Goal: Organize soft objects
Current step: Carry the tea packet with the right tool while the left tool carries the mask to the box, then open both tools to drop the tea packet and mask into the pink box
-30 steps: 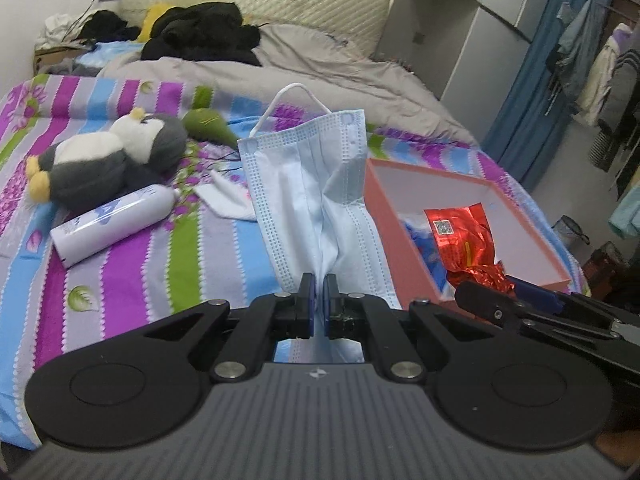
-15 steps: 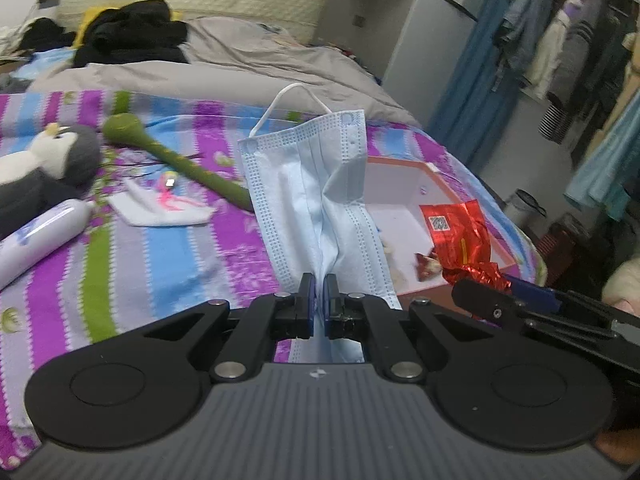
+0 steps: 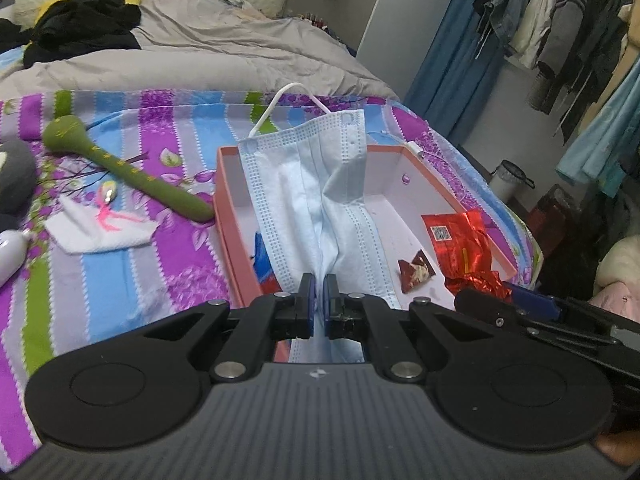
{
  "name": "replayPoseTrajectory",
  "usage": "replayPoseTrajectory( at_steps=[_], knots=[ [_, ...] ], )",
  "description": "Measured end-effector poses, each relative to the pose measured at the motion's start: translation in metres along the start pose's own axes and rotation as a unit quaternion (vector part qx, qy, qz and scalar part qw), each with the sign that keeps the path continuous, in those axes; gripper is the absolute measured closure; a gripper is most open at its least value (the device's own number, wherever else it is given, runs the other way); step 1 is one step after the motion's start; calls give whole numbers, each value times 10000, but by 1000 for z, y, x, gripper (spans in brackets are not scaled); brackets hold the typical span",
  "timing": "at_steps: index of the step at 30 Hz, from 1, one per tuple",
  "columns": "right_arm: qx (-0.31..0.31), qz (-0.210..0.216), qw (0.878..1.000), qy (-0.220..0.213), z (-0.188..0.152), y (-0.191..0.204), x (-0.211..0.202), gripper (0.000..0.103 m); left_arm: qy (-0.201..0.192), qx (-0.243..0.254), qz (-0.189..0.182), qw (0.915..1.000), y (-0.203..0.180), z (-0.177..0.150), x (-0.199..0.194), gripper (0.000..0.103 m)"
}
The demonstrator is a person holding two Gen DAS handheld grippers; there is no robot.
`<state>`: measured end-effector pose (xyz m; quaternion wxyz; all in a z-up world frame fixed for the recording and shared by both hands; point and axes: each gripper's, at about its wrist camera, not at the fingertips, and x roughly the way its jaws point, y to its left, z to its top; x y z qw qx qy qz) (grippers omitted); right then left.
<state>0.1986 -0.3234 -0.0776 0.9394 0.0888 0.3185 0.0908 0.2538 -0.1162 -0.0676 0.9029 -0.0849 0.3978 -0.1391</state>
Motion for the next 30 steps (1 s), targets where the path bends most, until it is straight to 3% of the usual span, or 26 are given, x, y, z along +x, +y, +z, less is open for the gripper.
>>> replayPoseTrajectory(
  at_steps=[10, 18, 21, 24, 30],
  knots=[
    [306, -189, 9988, 322, 25, -38, 78, 48, 429, 96, -46, 9990, 1, 51, 97, 98],
    [418, -149, 9962, 749, 33, -58, 131, 45, 645, 31, 5, 9979, 10, 69, 151, 96],
    [515, -136, 9949, 852, 31, -63, 141, 38, 765, 57, 9, 9971, 11, 68, 163, 84],
    [523, -218, 9944, 888, 28, -65, 145, 38, 810, 17, 40, 9967, 13, 66, 169, 69],
    [576, -193, 9942, 885, 26, -65, 140, 38, 755, 86, 52, 9971, 9, 64, 158, 68]
  ],
)
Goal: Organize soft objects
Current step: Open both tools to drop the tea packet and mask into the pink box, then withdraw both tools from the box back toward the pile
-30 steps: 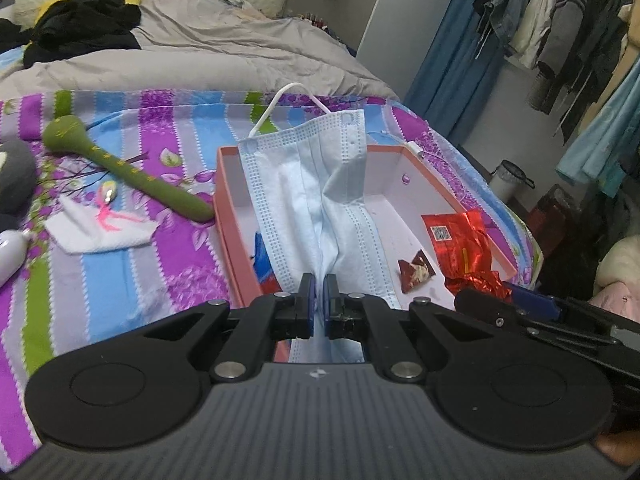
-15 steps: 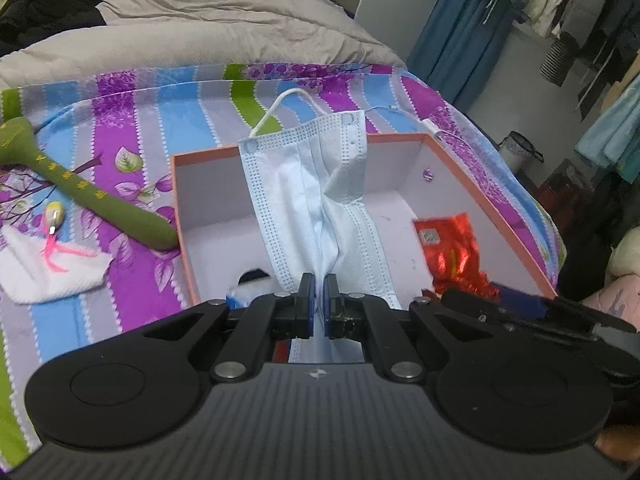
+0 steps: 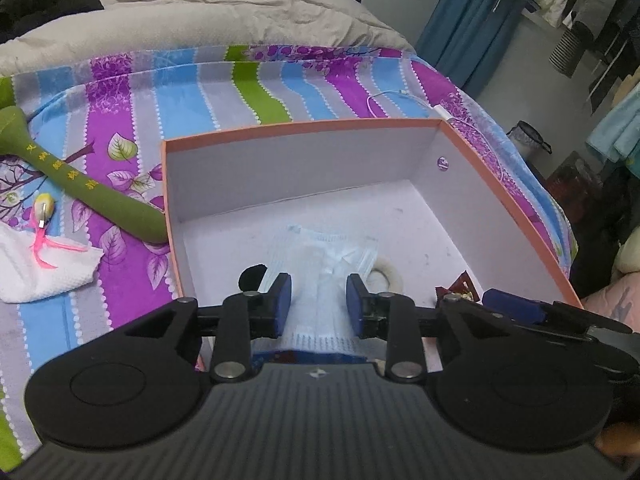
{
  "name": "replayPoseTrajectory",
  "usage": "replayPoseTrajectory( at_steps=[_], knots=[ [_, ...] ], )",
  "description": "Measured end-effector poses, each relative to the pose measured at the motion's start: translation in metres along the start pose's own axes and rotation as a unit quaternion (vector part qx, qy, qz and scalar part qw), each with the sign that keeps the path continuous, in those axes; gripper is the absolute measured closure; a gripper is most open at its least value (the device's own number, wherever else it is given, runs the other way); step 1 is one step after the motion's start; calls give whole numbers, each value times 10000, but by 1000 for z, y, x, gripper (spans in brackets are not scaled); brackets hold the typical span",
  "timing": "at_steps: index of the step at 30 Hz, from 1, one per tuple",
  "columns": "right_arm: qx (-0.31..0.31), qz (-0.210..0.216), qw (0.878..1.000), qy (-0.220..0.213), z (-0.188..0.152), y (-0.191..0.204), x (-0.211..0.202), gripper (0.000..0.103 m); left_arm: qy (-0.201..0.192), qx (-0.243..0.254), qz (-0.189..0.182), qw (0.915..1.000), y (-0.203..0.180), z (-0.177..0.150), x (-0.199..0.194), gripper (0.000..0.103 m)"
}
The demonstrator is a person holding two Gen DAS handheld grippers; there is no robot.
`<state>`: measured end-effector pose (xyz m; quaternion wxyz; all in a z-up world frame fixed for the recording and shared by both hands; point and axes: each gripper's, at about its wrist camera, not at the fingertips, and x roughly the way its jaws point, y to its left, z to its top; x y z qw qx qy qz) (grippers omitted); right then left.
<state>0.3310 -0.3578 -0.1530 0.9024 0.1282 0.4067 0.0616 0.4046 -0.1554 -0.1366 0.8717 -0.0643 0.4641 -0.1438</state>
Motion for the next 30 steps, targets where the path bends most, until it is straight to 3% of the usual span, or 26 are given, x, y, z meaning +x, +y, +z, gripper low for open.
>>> replayPoseTrajectory(
  at_steps=[15, 30],
  knots=[
    [-159, 153, 9990, -388, -18, 22, -70, 38, -528, 135, -15, 9985, -22, -33, -95, 68],
    [-367, 282, 9957, -803, -66, 53, -150, 38, -907, 130, -71, 9958, -26, -106, -190, 68]
  ],
)
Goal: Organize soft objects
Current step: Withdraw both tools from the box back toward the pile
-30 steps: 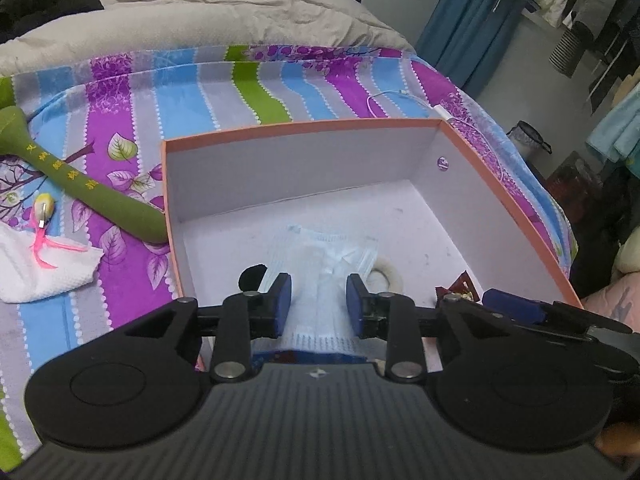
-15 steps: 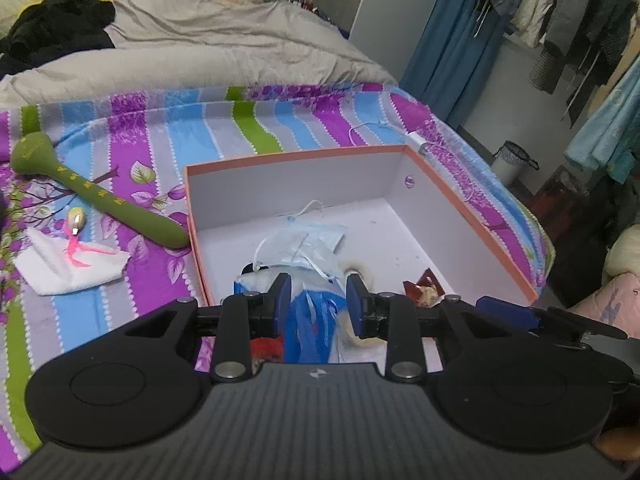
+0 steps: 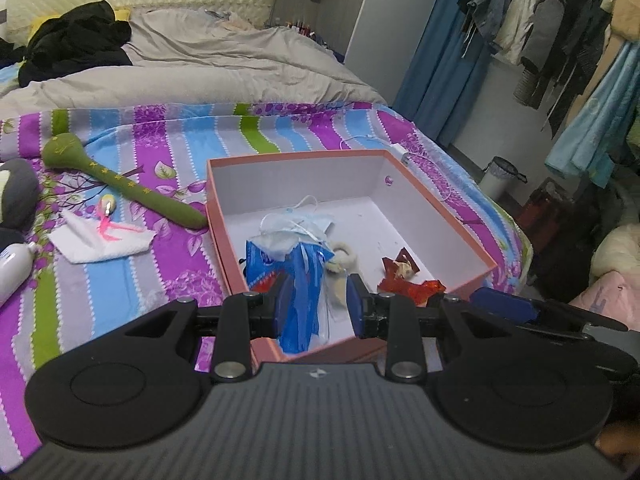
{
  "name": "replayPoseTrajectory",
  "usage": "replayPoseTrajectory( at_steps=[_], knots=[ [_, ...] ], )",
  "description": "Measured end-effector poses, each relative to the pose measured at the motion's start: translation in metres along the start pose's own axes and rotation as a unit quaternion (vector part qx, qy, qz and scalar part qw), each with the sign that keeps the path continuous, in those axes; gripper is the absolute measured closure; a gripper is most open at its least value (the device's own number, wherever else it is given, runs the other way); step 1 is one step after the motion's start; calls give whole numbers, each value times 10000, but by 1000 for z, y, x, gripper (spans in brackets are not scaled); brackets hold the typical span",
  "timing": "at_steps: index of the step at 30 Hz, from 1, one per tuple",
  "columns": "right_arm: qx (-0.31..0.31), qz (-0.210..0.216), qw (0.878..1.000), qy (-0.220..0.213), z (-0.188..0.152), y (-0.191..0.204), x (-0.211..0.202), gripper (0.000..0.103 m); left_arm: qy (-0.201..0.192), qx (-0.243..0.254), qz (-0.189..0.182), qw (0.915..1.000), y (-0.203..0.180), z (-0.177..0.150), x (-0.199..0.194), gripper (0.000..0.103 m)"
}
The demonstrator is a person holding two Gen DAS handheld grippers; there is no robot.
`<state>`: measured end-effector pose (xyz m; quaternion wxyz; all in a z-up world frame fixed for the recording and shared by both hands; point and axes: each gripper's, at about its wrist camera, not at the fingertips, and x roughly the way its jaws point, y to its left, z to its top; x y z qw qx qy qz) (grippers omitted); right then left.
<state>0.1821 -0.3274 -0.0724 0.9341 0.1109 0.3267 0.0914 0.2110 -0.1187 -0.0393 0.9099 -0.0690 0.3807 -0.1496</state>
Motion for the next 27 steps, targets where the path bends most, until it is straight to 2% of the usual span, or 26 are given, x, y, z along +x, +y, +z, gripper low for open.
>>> replayPoseTrajectory(
  at_steps=[13, 15, 27],
  knots=[
    [-253, 185, 9993, -181, -34, 41, -55, 38, -365, -137, 48, 9992, 18, -45, -86, 68],
    [-265, 238, 9992, -162, -41, 45, -59, 38, -390, -138, 84, 9991, 22, -52, -96, 64],
    [-610, 524, 9968, -14, -79, 80, -63, 38, -500, -502, 460, 9964, 64, -104, -137, 61]
  ],
)
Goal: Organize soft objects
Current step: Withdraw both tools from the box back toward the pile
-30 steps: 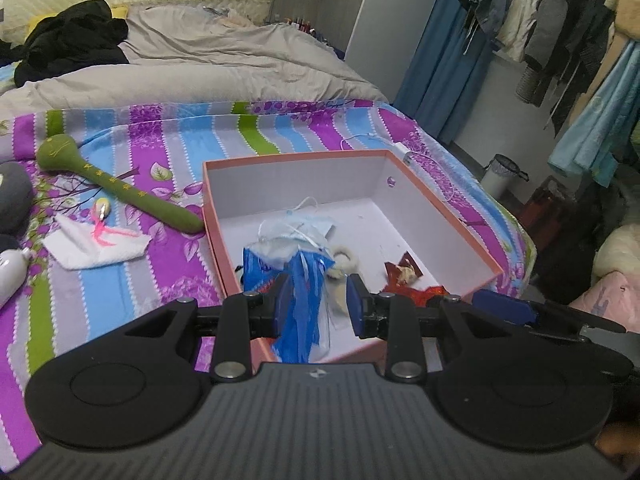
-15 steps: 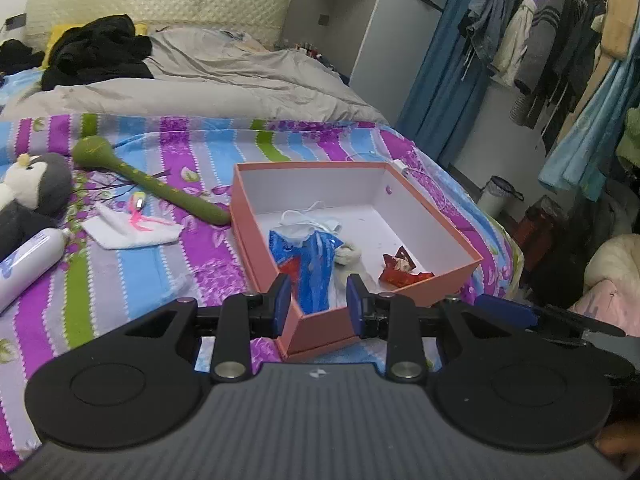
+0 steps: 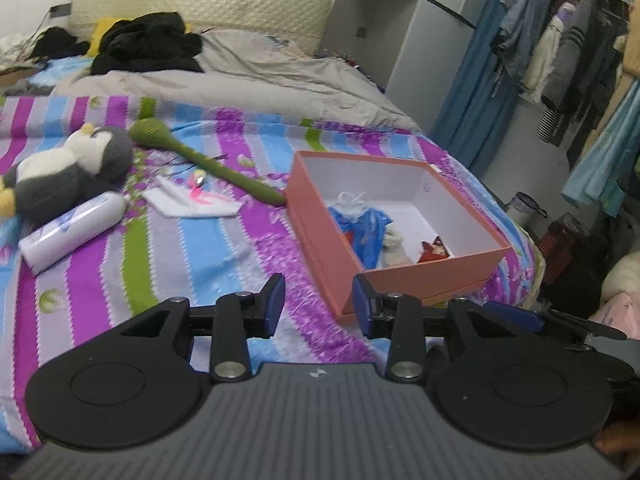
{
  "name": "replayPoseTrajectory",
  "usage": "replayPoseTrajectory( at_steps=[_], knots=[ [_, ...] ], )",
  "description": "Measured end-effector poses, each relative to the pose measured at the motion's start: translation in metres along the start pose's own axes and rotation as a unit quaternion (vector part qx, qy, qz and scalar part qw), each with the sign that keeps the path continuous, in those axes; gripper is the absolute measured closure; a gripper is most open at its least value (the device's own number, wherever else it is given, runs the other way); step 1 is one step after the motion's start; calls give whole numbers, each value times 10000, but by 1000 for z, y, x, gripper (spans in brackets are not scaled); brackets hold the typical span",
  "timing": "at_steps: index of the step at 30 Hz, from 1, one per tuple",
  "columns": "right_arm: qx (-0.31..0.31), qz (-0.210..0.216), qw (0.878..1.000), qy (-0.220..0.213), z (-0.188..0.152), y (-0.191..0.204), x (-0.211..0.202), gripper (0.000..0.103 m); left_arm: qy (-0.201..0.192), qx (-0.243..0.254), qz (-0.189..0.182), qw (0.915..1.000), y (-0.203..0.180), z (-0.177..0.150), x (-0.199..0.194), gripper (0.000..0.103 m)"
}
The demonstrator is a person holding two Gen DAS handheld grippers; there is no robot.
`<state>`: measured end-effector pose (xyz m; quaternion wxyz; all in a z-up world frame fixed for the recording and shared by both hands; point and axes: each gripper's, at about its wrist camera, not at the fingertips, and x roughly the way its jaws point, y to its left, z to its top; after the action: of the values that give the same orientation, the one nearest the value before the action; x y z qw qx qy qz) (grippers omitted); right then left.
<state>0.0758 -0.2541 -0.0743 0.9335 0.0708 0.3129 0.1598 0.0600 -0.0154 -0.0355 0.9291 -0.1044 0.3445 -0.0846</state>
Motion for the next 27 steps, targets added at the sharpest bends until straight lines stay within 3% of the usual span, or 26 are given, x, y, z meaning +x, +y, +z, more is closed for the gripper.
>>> replayPoseTrajectory(
  at_steps=[16, 27],
  knots=[
    [-283, 554, 9980, 138, -19, 62, 33, 38, -177, -566, 550, 9967, 88, -31, -30, 60],
    [-317, 504, 9981, 182, -8, 81, 80, 38, -13, -698, 694, 9951, 133, -25, 13, 57]
  ],
)
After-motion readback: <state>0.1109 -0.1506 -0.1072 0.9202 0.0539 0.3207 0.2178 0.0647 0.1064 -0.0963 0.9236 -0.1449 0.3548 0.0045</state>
